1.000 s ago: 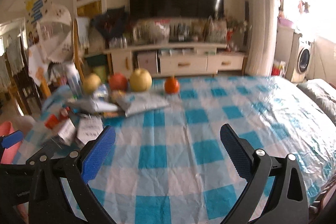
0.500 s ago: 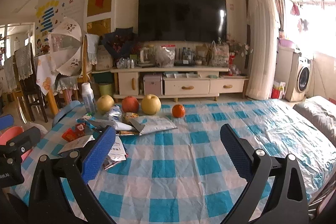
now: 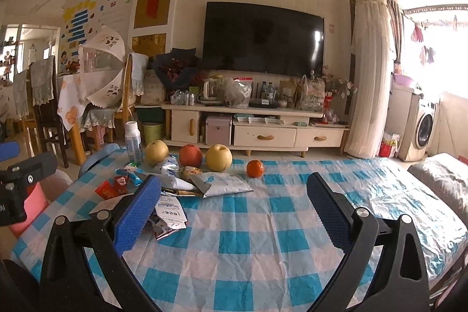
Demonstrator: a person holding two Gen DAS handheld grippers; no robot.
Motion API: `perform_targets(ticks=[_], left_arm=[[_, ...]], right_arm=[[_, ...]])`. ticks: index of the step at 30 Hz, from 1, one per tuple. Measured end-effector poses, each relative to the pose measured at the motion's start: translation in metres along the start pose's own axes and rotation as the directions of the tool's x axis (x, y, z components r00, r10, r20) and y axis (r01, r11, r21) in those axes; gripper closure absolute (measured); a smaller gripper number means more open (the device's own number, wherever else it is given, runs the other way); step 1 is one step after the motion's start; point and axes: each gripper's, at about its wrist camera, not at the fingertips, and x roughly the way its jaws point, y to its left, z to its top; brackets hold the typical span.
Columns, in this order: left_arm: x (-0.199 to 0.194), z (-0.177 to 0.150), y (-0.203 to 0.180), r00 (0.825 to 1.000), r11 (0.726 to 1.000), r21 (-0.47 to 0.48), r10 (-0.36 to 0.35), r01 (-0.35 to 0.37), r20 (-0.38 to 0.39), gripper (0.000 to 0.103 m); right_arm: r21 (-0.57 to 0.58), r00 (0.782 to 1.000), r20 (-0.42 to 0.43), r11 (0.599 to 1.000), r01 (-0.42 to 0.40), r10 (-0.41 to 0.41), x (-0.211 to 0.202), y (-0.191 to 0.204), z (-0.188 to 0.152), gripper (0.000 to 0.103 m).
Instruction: Collect trash
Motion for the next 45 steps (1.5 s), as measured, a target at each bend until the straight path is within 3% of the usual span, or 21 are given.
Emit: perform_targets(ticks=[33, 45], left_arm=[[0.006, -0.006, 0.001, 0.999, 0.999, 0.011, 0.034, -0.034, -0.004, 0.004], [0.015, -0.020, 0.004, 0.999, 0.999, 0.016, 0.036, -0.036, -0.028, 0.004]], right_arm=[[-0.039, 0.999, -0.021, 0.999, 0.038, -0.039, 0.005, -0.003, -0.008, 0.005], [-0.050, 0.998, -0.057, 0.999, 0.006, -0.009, 0.018, -0.006, -0.020, 0.005]])
